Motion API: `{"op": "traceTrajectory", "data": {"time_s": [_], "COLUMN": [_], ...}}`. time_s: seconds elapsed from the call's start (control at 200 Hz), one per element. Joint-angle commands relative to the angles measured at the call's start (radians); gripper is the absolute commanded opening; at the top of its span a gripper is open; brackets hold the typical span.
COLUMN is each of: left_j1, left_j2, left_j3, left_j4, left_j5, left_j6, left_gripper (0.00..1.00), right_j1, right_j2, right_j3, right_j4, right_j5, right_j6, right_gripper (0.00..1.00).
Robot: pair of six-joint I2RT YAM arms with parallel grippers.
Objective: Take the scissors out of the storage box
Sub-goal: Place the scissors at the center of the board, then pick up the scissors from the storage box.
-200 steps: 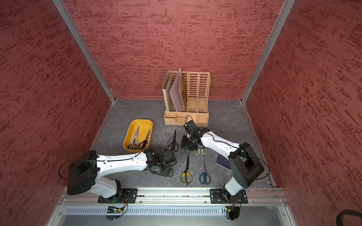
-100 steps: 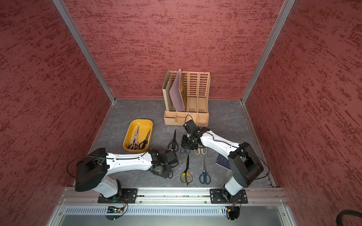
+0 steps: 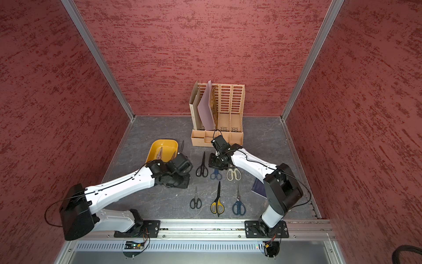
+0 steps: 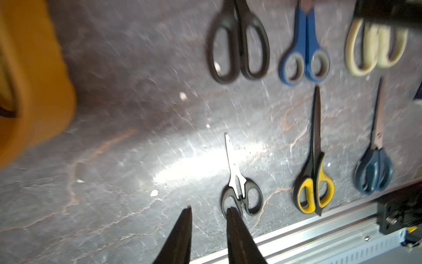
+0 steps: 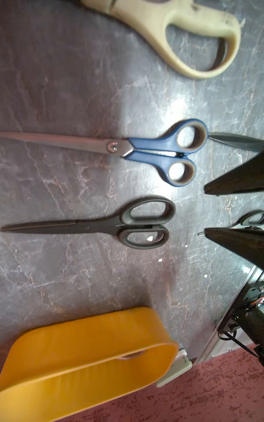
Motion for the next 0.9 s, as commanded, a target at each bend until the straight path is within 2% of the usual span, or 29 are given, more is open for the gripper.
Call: {"op": "traceTrajectory", "data": {"time_s": [0.0, 0.24, 0.421, 0.576, 0.897], "left_j1": [0.124, 0.454, 0.61, 0.66, 0.663], "left_j2": [-0.031, 0.012, 0.092, 0.187, 0.389], "left_j3": [0.036, 0.044, 0.039, 0.061, 0.128], "left_j4": [-0.096, -0.09, -0.019, 0.028, 0.054], "left_j5": [0.037, 0.126, 0.138, 0.104, -0.047], "left_j6": [0.131, 0.242, 0.281, 0.284, 0.256], "left_gripper": [0.31, 0.31, 0.3, 0.29, 0.29], "right_j1": [0.006, 0.005, 0.002, -0.013, -0.087], "right_j2": [0.03, 0.138, 0.213, 0.273, 0.315], "right_j3": [0.057, 0.175, 0.246, 0.302, 0.339], "right_j4": [-0.039, -0.067, -0.077, -0.105, -0.107], "right_j5": [0.026, -0.017, -0.065, -0.097, -0.169], "right_j6": [-0.036, -0.089, -0.128, -0.167, -0.208], "right_gripper": [0.29, 0.29, 0.29, 0.29, 0.29]}}
